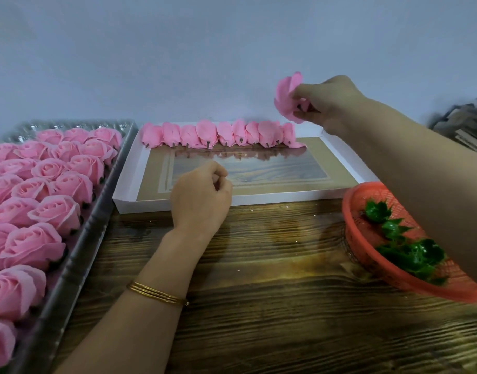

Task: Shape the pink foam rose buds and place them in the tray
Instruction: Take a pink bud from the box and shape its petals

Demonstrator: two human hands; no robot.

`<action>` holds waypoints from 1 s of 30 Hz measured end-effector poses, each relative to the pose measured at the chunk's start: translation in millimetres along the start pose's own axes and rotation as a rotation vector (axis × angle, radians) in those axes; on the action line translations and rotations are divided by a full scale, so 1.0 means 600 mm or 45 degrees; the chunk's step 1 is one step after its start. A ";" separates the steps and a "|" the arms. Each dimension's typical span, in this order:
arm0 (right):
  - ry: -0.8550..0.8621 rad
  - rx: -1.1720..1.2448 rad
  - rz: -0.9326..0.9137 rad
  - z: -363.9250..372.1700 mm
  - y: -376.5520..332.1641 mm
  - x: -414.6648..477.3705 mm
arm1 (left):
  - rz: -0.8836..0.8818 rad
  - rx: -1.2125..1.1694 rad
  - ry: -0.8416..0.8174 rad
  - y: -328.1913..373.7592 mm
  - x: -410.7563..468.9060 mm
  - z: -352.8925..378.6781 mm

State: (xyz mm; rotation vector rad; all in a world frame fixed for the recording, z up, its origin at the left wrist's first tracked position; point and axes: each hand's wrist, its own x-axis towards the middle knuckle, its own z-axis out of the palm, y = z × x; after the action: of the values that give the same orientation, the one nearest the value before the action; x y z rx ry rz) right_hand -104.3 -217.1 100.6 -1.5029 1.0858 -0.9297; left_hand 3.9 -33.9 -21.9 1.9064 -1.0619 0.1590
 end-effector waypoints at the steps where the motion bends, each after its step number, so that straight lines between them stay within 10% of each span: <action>1: -0.029 0.034 -0.012 0.006 -0.004 -0.013 | -0.002 -0.004 -0.003 0.000 0.000 -0.001; 30: -0.206 0.540 -0.054 0.058 0.145 -0.234 | -0.317 -0.471 -0.279 0.033 0.007 -0.019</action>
State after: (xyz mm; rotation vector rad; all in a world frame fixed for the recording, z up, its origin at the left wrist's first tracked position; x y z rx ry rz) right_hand -127.7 -79.5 5.5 -1.2272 0.6893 -0.9775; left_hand -4.7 -31.6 -0.3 1.7210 -0.9105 -0.3715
